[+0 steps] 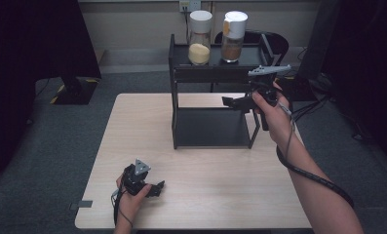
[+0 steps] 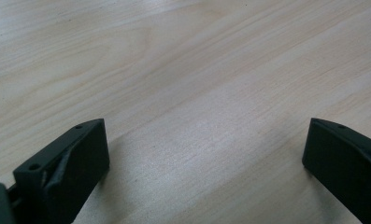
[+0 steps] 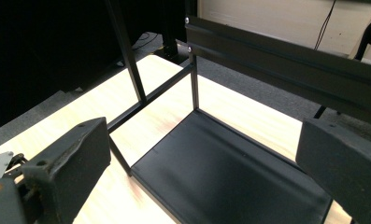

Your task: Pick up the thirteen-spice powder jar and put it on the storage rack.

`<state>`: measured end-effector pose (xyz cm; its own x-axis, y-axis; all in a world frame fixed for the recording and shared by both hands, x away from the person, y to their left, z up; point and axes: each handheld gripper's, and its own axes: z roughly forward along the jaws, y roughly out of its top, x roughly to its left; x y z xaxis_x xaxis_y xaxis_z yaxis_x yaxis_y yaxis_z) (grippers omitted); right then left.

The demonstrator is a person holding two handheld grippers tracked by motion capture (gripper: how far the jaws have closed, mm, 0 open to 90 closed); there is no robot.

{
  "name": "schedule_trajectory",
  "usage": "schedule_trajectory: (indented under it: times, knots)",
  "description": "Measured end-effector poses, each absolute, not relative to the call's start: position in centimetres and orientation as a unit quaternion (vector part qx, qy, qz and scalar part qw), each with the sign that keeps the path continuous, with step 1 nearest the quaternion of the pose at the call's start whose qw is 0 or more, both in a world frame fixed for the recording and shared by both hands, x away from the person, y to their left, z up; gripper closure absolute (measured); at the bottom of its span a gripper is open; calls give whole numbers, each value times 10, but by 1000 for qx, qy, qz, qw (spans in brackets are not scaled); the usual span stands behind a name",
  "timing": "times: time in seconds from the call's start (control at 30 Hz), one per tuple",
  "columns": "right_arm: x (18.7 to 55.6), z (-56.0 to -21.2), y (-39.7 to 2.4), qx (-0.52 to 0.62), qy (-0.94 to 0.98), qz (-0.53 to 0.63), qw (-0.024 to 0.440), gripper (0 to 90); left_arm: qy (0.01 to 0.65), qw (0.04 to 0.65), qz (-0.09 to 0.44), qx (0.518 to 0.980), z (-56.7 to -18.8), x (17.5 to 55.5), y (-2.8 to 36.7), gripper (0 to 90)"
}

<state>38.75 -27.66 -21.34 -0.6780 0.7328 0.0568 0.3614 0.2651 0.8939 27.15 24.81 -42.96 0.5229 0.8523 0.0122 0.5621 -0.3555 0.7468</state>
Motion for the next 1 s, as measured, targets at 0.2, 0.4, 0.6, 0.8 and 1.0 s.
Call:
schedule_trajectory:
  times: [0.2,0.4,0.6,0.8,1.0]
  knots:
    - [386,-221,-278,353,774,493,183,23,444,355,205,797,-430,271,248,0]
    - [383,-229,-280,350,776,492,180,23,444,354,205,797,-430,271,248,0]
    - [380,-237,-283,353,776,492,177,22,444,355,205,797,-430,271,248,0]
    - [380,-248,-289,356,777,491,168,22,443,354,205,797,-430,272,248,0]
    - [379,-259,-294,360,779,486,167,20,444,355,205,797,-430,271,248,0]
